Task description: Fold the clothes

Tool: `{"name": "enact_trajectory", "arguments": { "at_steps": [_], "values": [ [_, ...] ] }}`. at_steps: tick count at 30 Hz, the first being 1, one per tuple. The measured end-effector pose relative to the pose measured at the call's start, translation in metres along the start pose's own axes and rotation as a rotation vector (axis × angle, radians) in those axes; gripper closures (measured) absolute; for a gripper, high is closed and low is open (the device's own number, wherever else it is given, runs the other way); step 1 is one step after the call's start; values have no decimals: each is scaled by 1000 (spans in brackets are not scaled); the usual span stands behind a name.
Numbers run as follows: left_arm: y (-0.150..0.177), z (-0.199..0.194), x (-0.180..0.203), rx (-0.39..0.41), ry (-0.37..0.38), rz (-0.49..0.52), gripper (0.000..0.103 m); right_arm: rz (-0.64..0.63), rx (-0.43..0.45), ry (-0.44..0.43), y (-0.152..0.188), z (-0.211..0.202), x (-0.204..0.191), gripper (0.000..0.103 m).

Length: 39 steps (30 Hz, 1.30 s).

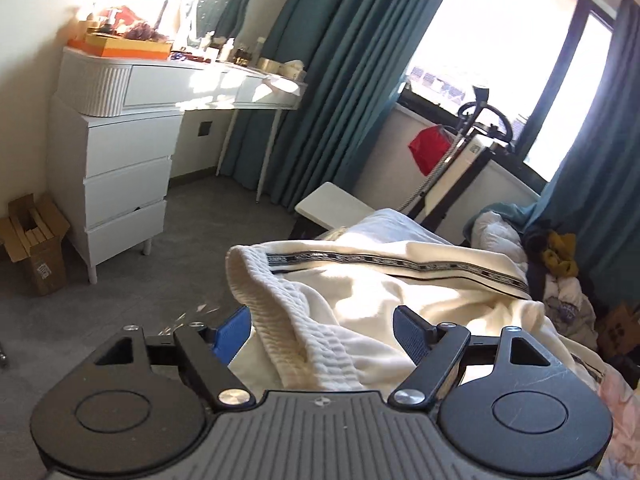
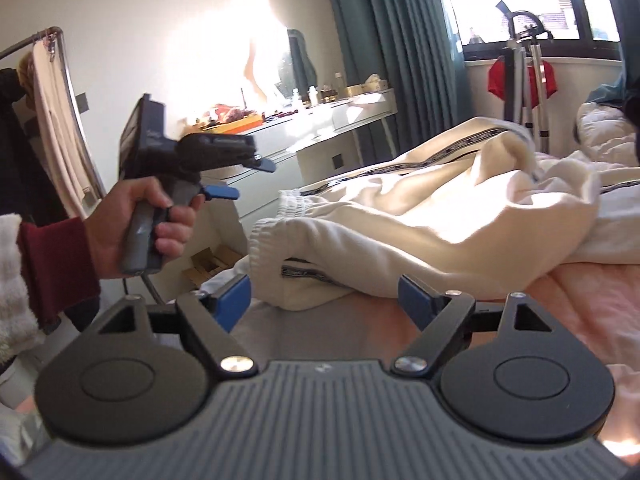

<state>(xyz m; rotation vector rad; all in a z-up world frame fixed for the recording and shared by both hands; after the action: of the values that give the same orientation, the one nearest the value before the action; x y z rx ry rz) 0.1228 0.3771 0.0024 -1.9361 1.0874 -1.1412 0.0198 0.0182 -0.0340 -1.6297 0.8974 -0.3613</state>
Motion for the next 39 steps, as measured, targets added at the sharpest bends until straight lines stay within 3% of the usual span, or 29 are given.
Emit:
{"name": "enact_trajectory", "arguments": {
  "at_steps": [8, 12, 16, 21, 28, 36, 37, 39],
  "values": [
    [57, -41, 113, -14, 115, 144, 23, 64, 34, 316, -25, -94, 105, 21],
    [86, -26, 179, -62, 142, 221, 23, 26, 60, 454, -26, -121, 151, 21],
    [107, 5, 239, -103, 171, 295, 23, 60, 65, 531, -12, -130, 190, 21],
    [119, 57, 315, -109, 178, 413, 23, 100, 64, 542, 1, -131, 225, 21],
    [136, 147, 381, -130, 124, 445, 23, 148, 82, 545, -4, -124, 265, 21],
    [169, 242, 410, -170, -19, 555, 23, 247, 89, 499, 11, -117, 297, 21],
    [173, 250, 411, -169, -38, 575, 25, 260, 88, 494, 13, -115, 300, 21],
    [179, 259, 411, -172, -76, 597, 41, 287, 86, 484, 18, -112, 306, 21]
  ]
}}
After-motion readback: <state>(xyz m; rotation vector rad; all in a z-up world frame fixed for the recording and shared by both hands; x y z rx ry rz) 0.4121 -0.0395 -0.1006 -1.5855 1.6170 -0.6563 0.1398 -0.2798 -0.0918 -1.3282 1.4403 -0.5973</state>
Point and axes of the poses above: each gripper's, at about its wrist camera, not at the fingertips, and z roughly the way its jaws point, x to its right, y to its underside, the point moved 6 cm from there along z, roughly the way its jaws point, and after that the axes turned 7 degrees about x, right-handed, at the moved point
